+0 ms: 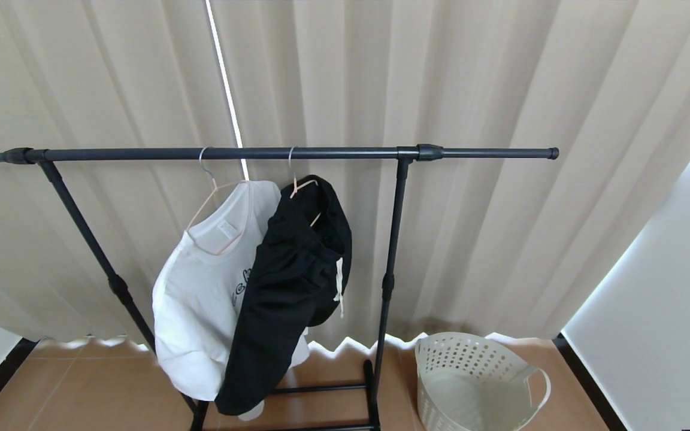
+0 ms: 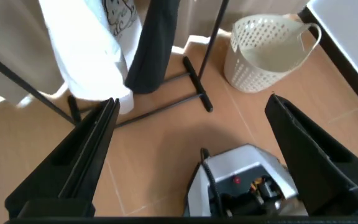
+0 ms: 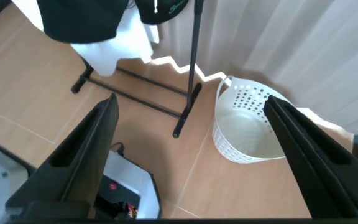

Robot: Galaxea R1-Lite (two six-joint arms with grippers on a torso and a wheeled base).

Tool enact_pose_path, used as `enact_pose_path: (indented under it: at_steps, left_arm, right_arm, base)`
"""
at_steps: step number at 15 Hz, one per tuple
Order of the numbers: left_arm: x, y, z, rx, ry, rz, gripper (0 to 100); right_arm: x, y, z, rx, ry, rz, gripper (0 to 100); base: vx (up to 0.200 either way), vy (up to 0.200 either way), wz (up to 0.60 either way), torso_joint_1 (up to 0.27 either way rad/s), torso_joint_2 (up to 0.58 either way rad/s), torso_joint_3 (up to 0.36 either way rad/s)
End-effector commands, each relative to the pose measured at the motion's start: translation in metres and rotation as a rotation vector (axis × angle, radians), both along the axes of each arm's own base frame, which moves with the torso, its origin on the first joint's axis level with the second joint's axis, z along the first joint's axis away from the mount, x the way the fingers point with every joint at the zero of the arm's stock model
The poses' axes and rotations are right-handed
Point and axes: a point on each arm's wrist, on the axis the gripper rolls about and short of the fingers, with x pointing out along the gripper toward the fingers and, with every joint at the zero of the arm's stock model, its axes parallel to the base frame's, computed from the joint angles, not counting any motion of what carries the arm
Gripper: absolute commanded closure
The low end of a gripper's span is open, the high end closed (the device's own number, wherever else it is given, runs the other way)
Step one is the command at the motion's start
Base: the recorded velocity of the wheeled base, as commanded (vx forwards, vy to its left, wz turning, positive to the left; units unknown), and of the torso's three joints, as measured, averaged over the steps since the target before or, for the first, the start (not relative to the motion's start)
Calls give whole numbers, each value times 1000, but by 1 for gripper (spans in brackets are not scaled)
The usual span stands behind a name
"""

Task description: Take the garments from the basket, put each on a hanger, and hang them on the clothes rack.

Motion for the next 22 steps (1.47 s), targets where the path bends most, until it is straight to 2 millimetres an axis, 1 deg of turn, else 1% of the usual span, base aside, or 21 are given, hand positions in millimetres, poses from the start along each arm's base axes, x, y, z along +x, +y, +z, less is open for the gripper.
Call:
enact_pose_path:
  at_steps: [1, 2, 3, 4, 5, 6, 7, 9, 10, 12, 13, 14, 16, 17, 19, 22]
  left_arm:
    - [-17, 10, -5, 14, -107, 84, 0]
    - [-17, 11, -5, 26, -113, 119, 0]
    - [-21, 13, -4, 14, -153, 210, 0]
    - [-25, 14, -4, 4, -203, 270, 0]
    - [-33, 16, -3, -17, -298, 296, 0]
    - [-42, 17, -4, -40, -404, 281, 0]
    - [-45, 17, -5, -42, -443, 282, 0]
    - [-44, 17, -4, -34, -433, 339, 0]
    - [-44, 16, -4, -18, -435, 400, 0]
    - [-49, 14, -5, -1, -483, 486, 0]
    - [-52, 15, -6, -54, -529, 448, 0]
    - [-53, 14, -6, -101, -538, 442, 0]
    - [-53, 14, -6, -99, -541, 443, 0]
    - [-53, 14, -6, -99, -541, 443, 0]
    - [-53, 14, -6, -99, -541, 443, 0]
    - [-53, 14, -6, -99, -541, 443, 0]
  right_arm:
    - [-22, -10, -15, 8, -124, -146, 0]
    - [-23, -10, -15, 5, -126, -206, 0]
    - [-24, -10, -15, 1, -145, -336, 0]
    - [-27, -9, -16, -3, -173, -399, 0]
    - [-31, -8, -16, 2, -225, -406, 0]
    - [-35, -7, -17, 11, -267, -375, 0]
    - [-38, -6, -17, 15, -294, -362, 0]
    - [-38, -6, -17, 16, -303, -381, 0]
    - [-38, -6, -17, 18, -303, -381, 0]
    - [-38, -6, -18, 19, -303, -383, 0]
    - [-40, -6, -18, 29, -331, -365, 0]
    - [-43, -6, -21, 47, -368, -323, 0]
    - [-43, -4, -21, 72, -368, -220, 0]
    - [-43, -4, -21, 74, -367, -218, 0]
    - [-43, -4, -21, 138, -349, -240, 0]
    - [-43, -4, -21, 124, -352, -235, 0]
  base:
    - [0, 0, 0, 0, 0, 0]
    - [0, 0, 0, 0, 0, 0]
    - [0, 0, 0, 0, 0, 0]
    - [0, 0, 0, 0, 0, 0]
    - [0, 0, 0, 0, 0, 0]
    - [0, 0, 0, 0, 0, 0]
    - [0, 0, 0, 0, 0, 0]
    - [0, 0, 0, 0, 0, 0]
    - [0, 0, 0, 0, 0, 0]
    - [0, 0, 0, 0, 0, 0]
    - [0, 0, 0, 0, 0, 0]
    - [0, 0, 0, 0, 0, 0]
    - [0, 0, 0, 0, 0, 0]
    - [0, 0, 0, 0, 0, 0]
    - [0, 0, 0, 0, 0, 0]
    - [0, 0, 0, 0, 0, 0]
